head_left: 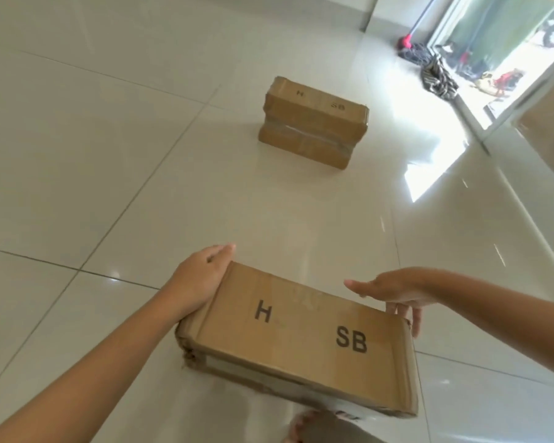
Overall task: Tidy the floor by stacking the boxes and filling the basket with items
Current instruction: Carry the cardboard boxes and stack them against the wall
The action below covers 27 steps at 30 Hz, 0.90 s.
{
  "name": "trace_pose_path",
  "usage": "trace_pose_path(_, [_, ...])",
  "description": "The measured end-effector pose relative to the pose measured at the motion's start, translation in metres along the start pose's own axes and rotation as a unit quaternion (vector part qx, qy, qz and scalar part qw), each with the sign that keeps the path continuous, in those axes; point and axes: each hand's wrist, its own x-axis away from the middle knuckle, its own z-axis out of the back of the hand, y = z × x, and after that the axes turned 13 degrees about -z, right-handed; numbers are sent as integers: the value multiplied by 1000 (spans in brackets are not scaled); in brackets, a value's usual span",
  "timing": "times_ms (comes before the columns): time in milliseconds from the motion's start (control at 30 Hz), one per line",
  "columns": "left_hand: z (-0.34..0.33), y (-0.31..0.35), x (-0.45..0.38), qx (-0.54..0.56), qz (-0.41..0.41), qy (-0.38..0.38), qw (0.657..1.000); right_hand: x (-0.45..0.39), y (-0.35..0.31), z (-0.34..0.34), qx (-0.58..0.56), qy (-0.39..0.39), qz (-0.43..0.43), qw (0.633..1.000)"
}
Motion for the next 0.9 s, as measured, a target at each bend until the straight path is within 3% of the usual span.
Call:
trace_pose_path(100, [0, 2, -3, -12, 107, -31, 994, -15, 10, -1, -65, -141, -5, 988])
trace_pose_path(167, [-1, 4, -2, -12, 147, -46, 988, -16, 9, -4, -90, -160, 13, 983])
trace_pose_path(300, [10, 2, -4, 62, 156, -49, 985, 6, -4, 8, -77, -37, 75, 994])
trace_pose_path(433, [45, -73, -51, 162, 57, 25, 985, 30, -27, 35, -49, 143, 167, 974])
trace_pose_path(500, [65, -73, -53, 174, -28, 71, 982, 33, -38, 42, -80, 190, 220, 954])
trace_pose_path(600, [66, -7, -22, 193, -33, 117, 974, 36, -53, 45, -144, 175, 290, 930])
trace_pose_path(700, [74, -7, 1, 213, -77, 157, 961, 44, -69, 46, -175, 145, 344, 911])
trace_pose_path(900, [109, -18, 31, 247, -7, 219, 944, 64, -108, 40, -149, 139, 443, 873])
